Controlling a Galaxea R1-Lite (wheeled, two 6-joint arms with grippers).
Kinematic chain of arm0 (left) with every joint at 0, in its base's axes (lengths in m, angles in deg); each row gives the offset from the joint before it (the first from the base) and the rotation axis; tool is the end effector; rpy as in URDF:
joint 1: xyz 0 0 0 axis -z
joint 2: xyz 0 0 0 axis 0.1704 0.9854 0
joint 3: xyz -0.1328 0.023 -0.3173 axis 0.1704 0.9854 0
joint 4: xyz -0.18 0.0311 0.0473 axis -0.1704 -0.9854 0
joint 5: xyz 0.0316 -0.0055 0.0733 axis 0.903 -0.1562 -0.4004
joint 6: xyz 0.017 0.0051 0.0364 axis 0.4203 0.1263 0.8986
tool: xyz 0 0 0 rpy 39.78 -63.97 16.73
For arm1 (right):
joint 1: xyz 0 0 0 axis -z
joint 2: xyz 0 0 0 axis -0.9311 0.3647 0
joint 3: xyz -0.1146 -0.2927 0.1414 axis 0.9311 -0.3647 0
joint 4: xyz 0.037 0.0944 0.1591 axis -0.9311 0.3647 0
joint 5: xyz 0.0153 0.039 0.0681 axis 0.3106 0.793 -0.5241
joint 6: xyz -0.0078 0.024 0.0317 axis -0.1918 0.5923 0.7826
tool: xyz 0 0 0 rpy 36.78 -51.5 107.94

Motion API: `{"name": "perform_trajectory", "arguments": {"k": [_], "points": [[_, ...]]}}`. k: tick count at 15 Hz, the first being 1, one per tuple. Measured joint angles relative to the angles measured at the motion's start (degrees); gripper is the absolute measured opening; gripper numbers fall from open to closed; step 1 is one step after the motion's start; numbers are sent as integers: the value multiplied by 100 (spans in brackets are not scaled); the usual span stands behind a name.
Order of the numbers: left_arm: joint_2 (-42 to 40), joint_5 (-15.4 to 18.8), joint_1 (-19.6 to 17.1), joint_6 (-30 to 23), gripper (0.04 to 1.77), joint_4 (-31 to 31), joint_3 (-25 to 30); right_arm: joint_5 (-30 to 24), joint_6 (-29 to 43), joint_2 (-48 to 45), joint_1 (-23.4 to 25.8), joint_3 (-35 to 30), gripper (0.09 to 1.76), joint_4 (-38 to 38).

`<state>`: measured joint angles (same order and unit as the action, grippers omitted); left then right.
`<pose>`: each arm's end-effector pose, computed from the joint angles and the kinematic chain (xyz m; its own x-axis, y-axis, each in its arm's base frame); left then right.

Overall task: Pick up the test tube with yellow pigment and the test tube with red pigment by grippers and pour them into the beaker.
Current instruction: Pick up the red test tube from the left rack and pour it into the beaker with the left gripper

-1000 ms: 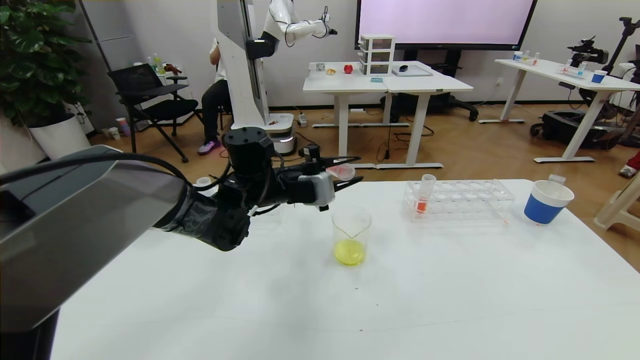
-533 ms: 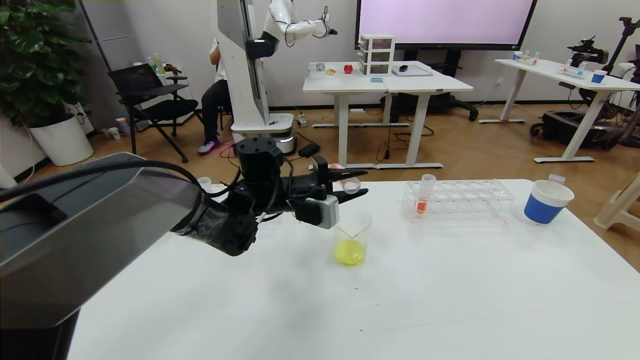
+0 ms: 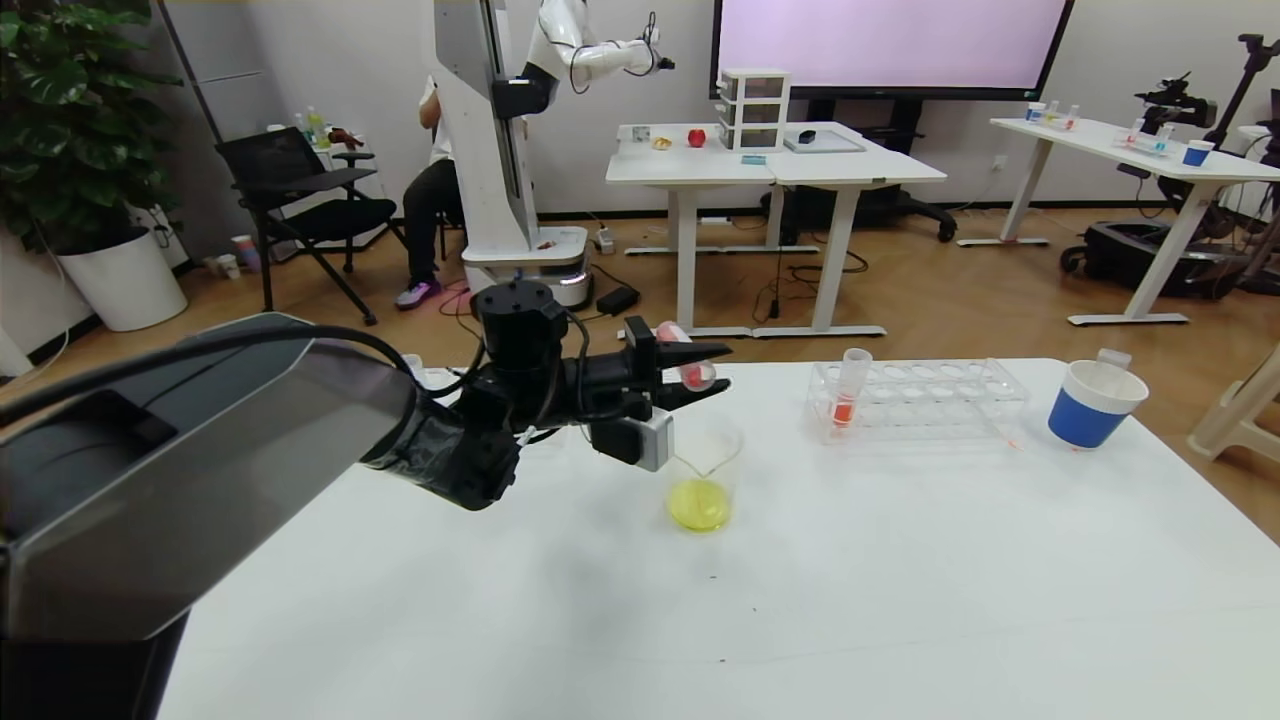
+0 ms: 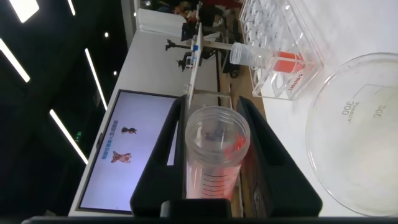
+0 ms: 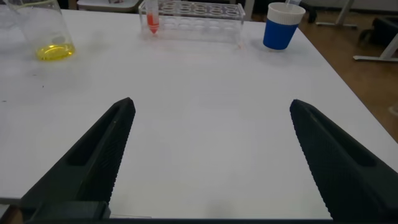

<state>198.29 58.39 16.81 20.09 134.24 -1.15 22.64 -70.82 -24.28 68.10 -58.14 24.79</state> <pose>0.4297 -0.2486 0.1665 0.2795 -0.9592 0.0416 0.0452 0.0564 0.9974 -0.0514 -0.0001 0.0747 0.9998 0.0194 -0.0044 -0.0195 0.9995 -0.0239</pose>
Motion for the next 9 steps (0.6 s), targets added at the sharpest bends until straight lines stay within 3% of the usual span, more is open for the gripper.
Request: {"name": "perform_trajectory", "arguments": {"k": [9], "points": [[116,-4,-37,639,54,-28,-80,0,0,0,0,0,174,2]]}}
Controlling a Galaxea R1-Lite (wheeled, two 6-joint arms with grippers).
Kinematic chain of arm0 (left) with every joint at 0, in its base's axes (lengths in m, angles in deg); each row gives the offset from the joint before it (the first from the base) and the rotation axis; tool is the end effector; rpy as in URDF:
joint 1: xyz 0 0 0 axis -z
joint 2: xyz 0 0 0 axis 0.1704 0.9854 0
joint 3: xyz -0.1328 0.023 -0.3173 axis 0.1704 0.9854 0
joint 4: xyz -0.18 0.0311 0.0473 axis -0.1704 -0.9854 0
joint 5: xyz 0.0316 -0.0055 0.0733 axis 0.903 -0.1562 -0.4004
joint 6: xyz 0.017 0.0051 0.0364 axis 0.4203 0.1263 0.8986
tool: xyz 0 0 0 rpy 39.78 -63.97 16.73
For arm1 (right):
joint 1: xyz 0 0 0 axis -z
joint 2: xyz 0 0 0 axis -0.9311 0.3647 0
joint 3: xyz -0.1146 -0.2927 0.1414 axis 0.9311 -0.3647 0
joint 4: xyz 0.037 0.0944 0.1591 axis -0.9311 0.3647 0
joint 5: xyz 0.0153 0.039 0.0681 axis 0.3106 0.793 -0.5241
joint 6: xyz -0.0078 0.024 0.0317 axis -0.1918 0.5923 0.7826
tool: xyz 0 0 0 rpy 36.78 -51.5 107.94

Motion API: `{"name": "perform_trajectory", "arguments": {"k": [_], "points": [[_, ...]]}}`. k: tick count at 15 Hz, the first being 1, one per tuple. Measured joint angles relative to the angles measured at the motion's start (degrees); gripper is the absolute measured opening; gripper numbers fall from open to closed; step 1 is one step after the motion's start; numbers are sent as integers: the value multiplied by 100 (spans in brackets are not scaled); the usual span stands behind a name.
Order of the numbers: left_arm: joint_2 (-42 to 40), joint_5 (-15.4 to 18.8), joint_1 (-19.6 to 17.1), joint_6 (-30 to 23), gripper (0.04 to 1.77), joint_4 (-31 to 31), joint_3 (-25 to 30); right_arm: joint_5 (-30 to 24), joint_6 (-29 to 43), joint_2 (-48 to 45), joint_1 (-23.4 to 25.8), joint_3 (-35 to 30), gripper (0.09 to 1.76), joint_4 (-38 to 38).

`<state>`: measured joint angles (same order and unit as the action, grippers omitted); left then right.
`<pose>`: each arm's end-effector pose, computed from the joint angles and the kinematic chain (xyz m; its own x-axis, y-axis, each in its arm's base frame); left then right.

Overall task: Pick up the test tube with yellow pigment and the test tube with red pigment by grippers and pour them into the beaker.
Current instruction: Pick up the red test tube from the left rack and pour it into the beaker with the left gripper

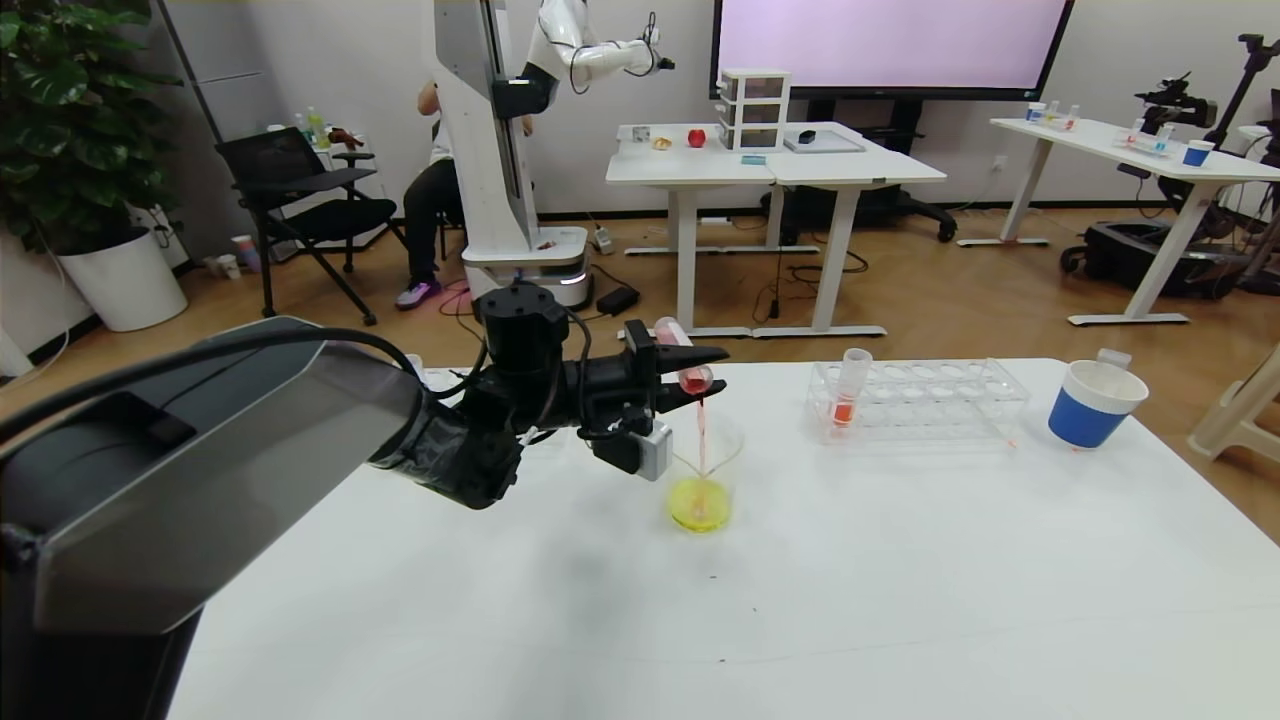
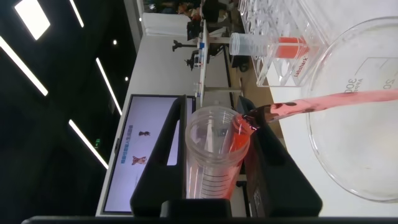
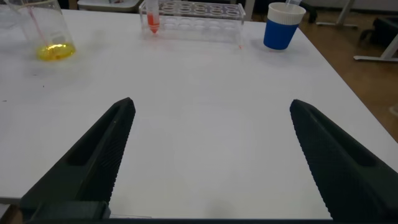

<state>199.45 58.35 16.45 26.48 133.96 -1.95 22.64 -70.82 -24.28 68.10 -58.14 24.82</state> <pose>0.4354 -0.2479 0.1596 0.2865 -0.9575 0.0340 -0.0519 0.0200 0.9985 -0.0514 -0.0001 0.0747 0.9998 0.0194 -0.0049 -0.0195 0.9995 -0.0239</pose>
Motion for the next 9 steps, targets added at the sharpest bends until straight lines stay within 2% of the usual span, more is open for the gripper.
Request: {"name": "perform_trajectory", "arguments": {"k": [9], "points": [[11,6,-60,891,54,-2,6,0,0,0,0,0,174,0]]}}
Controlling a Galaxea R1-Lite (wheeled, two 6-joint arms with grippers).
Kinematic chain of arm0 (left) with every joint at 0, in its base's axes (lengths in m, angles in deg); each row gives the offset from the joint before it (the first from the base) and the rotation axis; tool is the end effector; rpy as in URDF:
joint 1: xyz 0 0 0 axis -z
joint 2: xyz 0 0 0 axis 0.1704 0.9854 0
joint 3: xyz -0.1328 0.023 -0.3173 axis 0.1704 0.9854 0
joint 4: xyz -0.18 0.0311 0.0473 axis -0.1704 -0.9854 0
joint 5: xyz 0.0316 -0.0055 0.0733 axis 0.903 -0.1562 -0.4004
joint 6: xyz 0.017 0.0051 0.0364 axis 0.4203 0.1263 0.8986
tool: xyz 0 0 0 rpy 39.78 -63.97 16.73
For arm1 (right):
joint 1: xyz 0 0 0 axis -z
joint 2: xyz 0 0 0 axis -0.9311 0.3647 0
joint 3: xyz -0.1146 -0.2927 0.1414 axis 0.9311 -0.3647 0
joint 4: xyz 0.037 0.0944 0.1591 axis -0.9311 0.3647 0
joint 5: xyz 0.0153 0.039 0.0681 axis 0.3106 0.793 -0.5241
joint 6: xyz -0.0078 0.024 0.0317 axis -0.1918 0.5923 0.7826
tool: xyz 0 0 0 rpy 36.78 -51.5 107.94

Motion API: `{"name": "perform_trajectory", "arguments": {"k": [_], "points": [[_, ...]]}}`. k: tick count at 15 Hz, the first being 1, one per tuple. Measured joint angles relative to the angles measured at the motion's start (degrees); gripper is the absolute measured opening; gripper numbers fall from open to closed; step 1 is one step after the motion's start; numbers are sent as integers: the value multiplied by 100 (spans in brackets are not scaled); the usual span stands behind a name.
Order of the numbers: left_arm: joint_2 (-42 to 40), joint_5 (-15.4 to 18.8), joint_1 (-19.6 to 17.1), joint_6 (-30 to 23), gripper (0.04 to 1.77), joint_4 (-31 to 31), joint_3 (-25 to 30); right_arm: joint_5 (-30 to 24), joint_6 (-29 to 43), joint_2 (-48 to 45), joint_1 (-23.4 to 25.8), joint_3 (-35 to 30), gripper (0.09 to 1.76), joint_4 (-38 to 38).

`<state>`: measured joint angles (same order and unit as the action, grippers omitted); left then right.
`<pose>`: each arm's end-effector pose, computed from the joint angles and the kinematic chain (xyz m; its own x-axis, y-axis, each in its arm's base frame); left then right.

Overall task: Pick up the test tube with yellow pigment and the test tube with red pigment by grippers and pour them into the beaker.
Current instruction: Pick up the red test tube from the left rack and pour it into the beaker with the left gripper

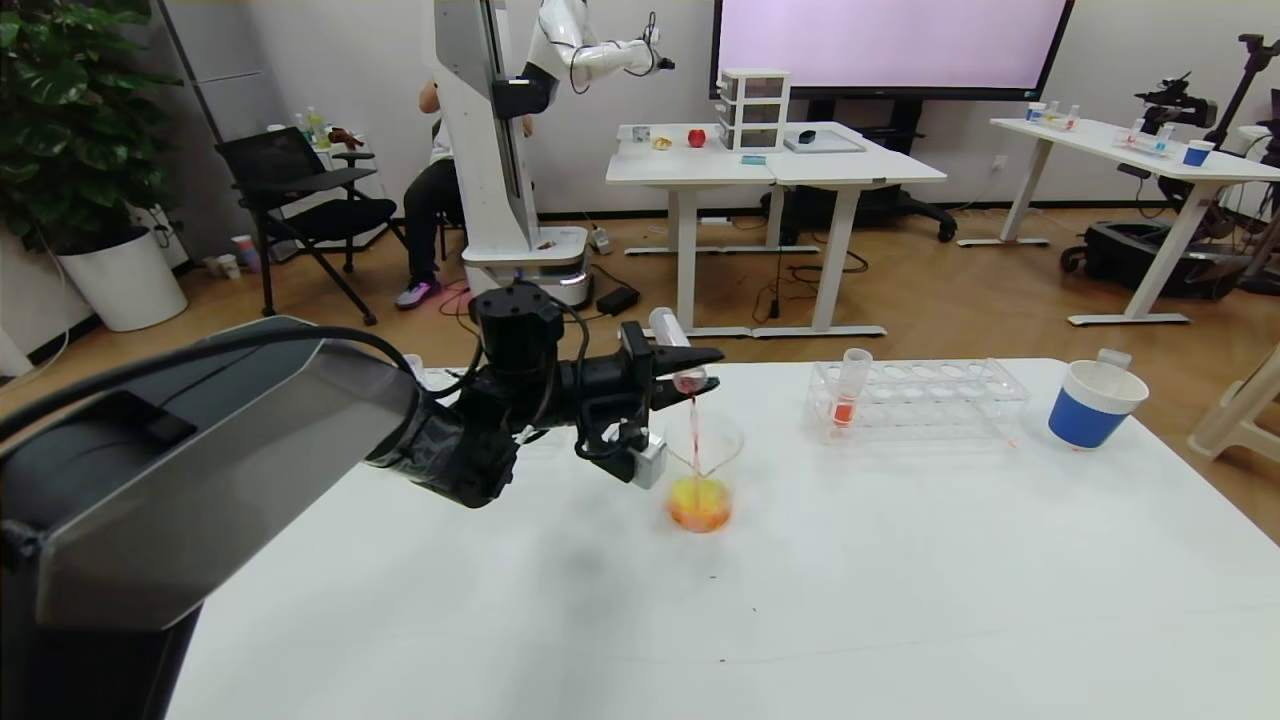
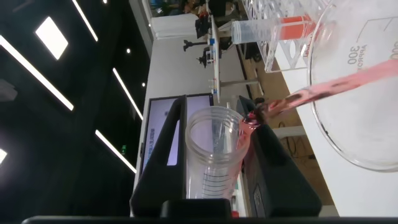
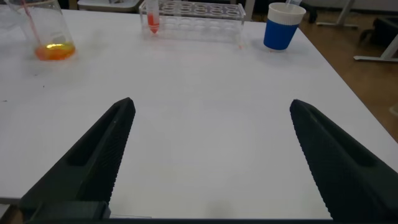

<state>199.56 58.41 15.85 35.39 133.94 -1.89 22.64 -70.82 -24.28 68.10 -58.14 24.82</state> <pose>0.4382 -0.2435 0.1583 0.2957 -0.9548 0.0318 -0.1963 -0.0282 0.9801 -0.0514 -0.0001 0.0747 0.9998 0.0194 -0.0049 -0.0195 0.9995 -0.0239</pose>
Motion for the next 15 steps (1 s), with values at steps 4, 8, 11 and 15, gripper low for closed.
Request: {"name": "perform_trajectory", "arguments": {"k": [4,8,11,15], "points": [[6,22,11,239,54,24,41,0,1,0,0,0,174,-4],[23,35,9,208,54,24,57,2,0,0,0,0,174,-2],[15,46,5,-315,54,39,-13,0,0,0,0,0,174,2],[-93,-20,-50,-2054,54,162,-107,0,1,0,0,0,174,-2]]}}
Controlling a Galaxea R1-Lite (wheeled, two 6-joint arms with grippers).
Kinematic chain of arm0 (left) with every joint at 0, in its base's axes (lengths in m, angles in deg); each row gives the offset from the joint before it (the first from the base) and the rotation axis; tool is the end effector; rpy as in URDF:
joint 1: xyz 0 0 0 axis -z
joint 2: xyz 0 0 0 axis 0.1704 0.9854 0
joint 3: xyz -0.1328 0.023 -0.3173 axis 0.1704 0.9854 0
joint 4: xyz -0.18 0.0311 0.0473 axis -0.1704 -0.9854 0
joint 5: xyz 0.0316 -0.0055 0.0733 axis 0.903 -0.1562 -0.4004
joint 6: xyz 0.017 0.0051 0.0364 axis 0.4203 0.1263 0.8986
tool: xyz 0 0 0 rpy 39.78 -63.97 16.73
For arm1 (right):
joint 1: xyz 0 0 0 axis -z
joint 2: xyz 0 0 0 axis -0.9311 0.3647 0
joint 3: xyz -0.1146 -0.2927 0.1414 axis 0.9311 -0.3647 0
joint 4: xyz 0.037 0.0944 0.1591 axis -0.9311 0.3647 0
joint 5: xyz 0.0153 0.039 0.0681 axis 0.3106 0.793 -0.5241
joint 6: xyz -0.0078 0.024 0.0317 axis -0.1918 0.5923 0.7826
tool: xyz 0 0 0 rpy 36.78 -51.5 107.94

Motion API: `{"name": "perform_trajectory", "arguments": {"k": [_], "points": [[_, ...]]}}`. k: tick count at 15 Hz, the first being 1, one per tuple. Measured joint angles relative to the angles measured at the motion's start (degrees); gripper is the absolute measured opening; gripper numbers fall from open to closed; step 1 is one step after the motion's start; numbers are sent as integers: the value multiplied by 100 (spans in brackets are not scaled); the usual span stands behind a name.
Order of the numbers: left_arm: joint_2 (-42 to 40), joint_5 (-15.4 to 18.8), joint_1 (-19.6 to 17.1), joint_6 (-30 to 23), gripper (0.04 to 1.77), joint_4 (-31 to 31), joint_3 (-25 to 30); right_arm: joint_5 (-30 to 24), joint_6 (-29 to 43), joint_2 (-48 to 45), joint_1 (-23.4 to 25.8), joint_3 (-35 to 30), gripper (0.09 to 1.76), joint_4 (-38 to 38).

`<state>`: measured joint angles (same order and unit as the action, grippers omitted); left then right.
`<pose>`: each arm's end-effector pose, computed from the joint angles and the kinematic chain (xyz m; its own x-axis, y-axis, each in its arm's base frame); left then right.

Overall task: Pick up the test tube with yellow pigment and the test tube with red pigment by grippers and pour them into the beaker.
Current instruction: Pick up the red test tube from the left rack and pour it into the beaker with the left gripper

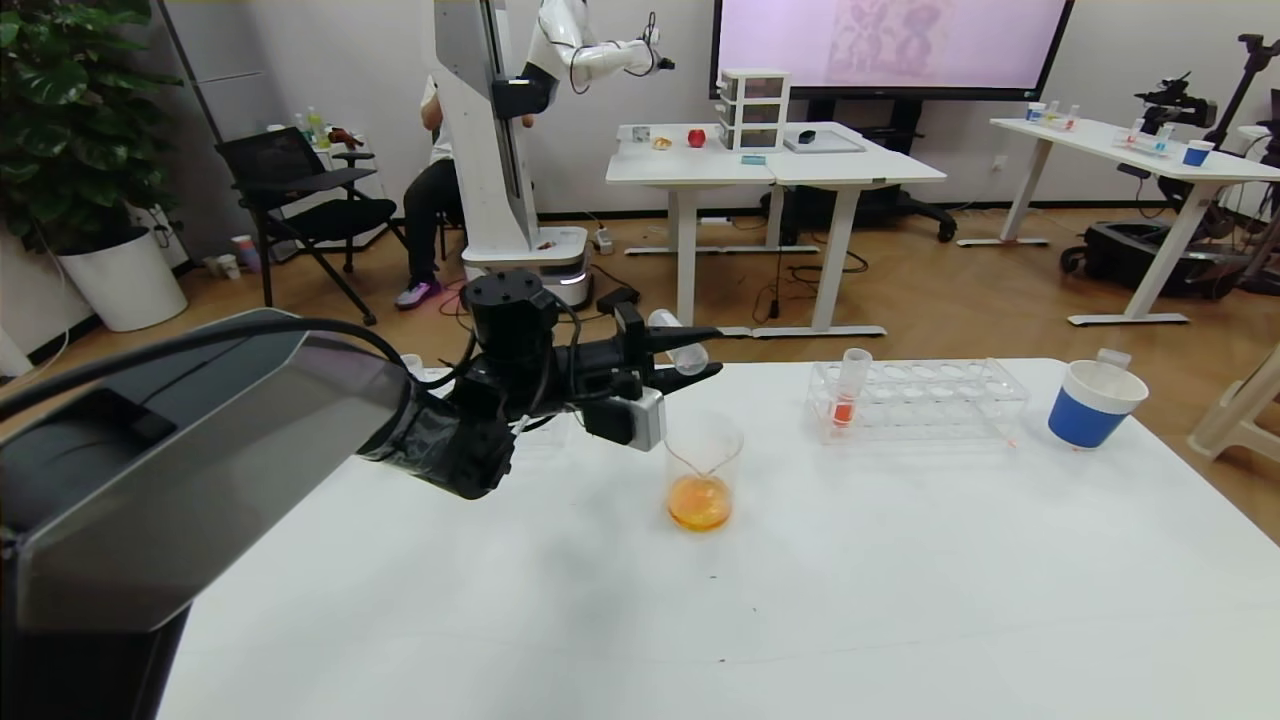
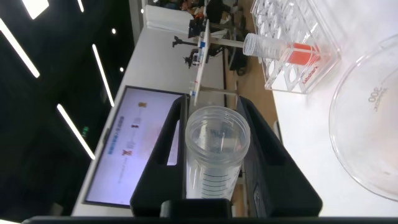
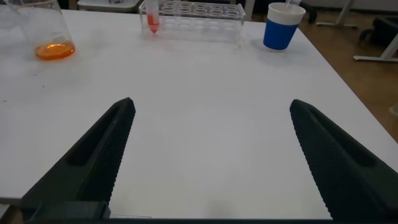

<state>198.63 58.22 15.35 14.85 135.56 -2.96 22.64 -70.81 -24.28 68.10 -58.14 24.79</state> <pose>0.4392 -0.2390 0.1745 0.3041 -0.9497 0.0749 0.0867 0.1059 0.9906 -0.0514 -0.0001 0.0747 0.9998 0.0194 -0.0044 -0.0195 0.9995 -0.0237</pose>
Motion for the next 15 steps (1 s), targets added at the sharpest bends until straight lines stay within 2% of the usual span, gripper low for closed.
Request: {"name": "perform_trajectory", "arguments": {"k": [1,3,4,5,7,9,10,12,13,15], "points": [[-20,-135,-22,-610,54,11,-6,2,-1,0,0,0,174,0],[-56,-796,-46,-2054,54,240,-4,0,-1,0,0,0,174,0],[-67,-1346,-37,-2996,54,591,22,0,0,0,0,0,174,2],[-72,-2089,16,-3881,54,935,38,0,-1,0,0,0,174,0],[-91,-3721,228,-5447,54,1228,63,0,-1,0,0,0,174,0],[-183,-4923,394,-6530,54,866,101,0,-1,0,0,0,174,0],[-266,-5360,444,-6941,54,489,123,0,-1,0,0,0,174,0],[-505,-5892,494,-7712,54,-247,165,2,-1,0,0,0,174,0],[-638,-5994,513,-7990,54,-474,190,0,-1,0,0,0,174,-1],[-836,-6029,494,-8136,54,-584,258,2,-1,0,2,0,174,0]]}}
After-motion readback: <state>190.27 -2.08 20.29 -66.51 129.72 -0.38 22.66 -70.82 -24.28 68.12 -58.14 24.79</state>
